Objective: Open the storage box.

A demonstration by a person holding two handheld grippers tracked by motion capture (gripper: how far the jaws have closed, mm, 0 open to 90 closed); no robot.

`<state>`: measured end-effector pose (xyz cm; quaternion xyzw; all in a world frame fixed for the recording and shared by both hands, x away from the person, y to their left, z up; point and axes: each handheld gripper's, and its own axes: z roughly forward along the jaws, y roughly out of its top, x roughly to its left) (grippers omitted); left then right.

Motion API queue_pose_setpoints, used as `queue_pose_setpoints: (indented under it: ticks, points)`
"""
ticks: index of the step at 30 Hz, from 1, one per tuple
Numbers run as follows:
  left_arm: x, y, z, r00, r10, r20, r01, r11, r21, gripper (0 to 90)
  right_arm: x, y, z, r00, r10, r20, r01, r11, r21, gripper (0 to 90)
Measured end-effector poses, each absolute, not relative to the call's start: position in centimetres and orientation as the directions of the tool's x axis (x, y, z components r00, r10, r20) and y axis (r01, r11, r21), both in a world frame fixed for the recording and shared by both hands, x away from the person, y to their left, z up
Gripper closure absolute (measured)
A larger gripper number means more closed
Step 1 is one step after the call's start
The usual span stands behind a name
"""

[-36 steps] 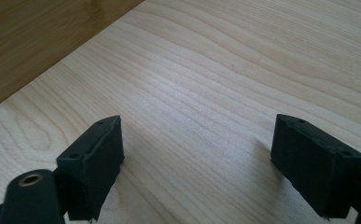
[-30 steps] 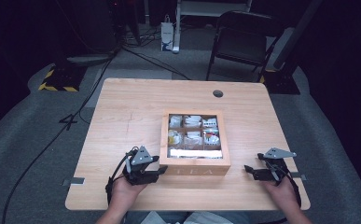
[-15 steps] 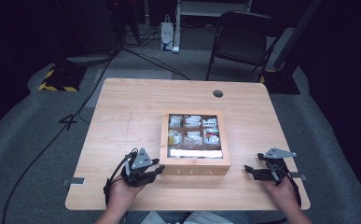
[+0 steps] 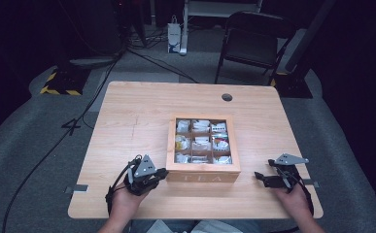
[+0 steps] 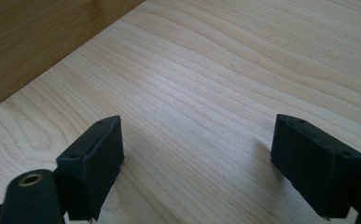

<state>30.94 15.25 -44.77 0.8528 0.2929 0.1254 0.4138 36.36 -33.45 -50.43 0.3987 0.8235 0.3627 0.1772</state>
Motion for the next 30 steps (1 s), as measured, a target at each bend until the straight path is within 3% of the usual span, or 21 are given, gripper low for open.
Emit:
queue_pose_setpoints:
  ticks: [9,30]
  points:
    - [30.9,15.6,-44.4,0.802,0.596,-0.049,0.398,-0.470,0.788,89.6,36.4,-33.4,-50.4,-0.619,0.785,-0.003,0.528,0.419,0.739,17.1]
    - [31.5,16.3,-41.5,0.808,0.584,-0.080,0.367,-0.393,0.843,89.9,36.4,-33.4,-50.4,-0.620,0.784,-0.001,0.528,0.418,0.739,17.1]
